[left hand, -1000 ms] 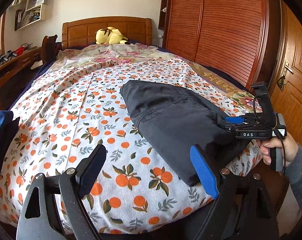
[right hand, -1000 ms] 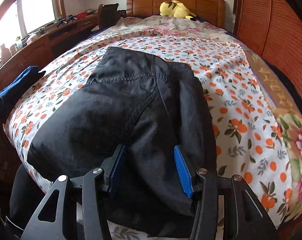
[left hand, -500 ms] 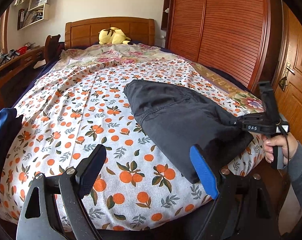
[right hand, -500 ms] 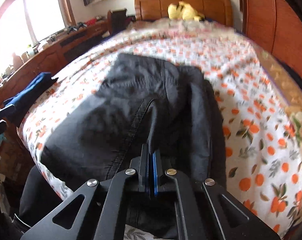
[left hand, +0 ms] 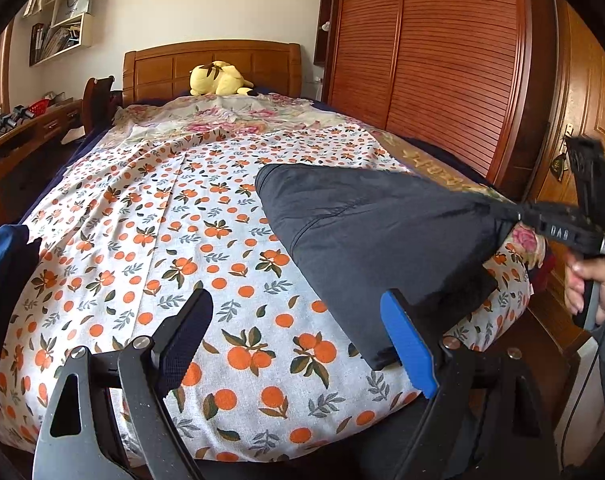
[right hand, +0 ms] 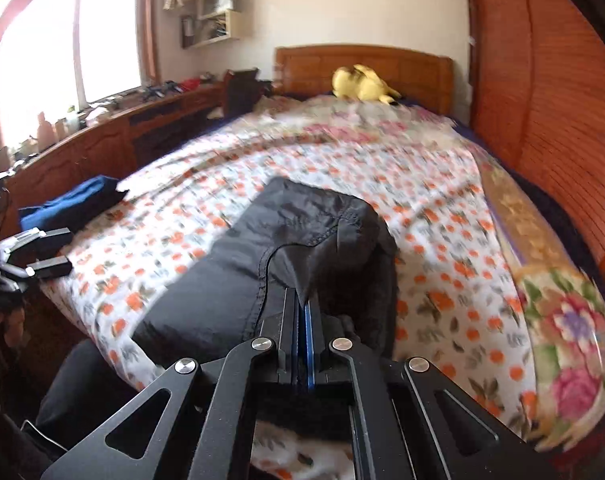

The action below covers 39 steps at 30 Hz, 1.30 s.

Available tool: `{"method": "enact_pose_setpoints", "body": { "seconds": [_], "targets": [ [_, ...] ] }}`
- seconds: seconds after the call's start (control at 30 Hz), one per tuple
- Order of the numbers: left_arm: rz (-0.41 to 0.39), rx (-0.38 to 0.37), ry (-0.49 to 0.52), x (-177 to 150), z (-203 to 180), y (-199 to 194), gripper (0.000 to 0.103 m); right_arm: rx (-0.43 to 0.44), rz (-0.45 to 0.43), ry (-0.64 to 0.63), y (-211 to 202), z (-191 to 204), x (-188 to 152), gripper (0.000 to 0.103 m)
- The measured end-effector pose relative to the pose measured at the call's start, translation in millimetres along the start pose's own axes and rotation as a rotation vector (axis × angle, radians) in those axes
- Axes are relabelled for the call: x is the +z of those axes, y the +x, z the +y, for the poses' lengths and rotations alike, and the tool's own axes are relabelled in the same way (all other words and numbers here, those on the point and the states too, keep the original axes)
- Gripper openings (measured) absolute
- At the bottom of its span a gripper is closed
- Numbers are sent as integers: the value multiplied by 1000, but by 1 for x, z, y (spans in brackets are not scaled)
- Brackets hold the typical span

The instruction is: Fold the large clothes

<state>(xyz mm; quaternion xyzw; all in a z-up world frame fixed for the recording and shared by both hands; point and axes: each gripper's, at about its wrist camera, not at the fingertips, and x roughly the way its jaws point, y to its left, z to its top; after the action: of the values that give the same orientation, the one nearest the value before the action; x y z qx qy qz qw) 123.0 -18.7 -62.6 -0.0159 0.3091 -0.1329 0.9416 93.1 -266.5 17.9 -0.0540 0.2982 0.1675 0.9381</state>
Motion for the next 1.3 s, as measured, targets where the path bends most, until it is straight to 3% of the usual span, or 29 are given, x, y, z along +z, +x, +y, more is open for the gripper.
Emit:
{"method": "enact_pose_setpoints", "body": {
  "seconds": [0.27,0.37,0.5,0.73,0.83,1.03,1.3],
  "targets": [
    [0,-11,34,7,-4,30,86,-34,99,111,27,-19,-53,3],
    [2,-14,51,14,-3,53,86,-74,112,114,35,-14,-58,17],
    [8,-16,80,26,0,88,86,-123,107,118,40,-8,-61,46],
    [30,-50,92,56,8,149,86,-108,56,232,44,-20,-74,72],
    [52,-47,106,68,9,175,86,-79,51,303,52,-27,-82,74],
    [72,-67,133,84,9,213,86,-13,77,324,70,-31,-85,74],
    [126,-39,123,99,23,260,86,43,93,352,77,-40,-86,69]
  ]
}}
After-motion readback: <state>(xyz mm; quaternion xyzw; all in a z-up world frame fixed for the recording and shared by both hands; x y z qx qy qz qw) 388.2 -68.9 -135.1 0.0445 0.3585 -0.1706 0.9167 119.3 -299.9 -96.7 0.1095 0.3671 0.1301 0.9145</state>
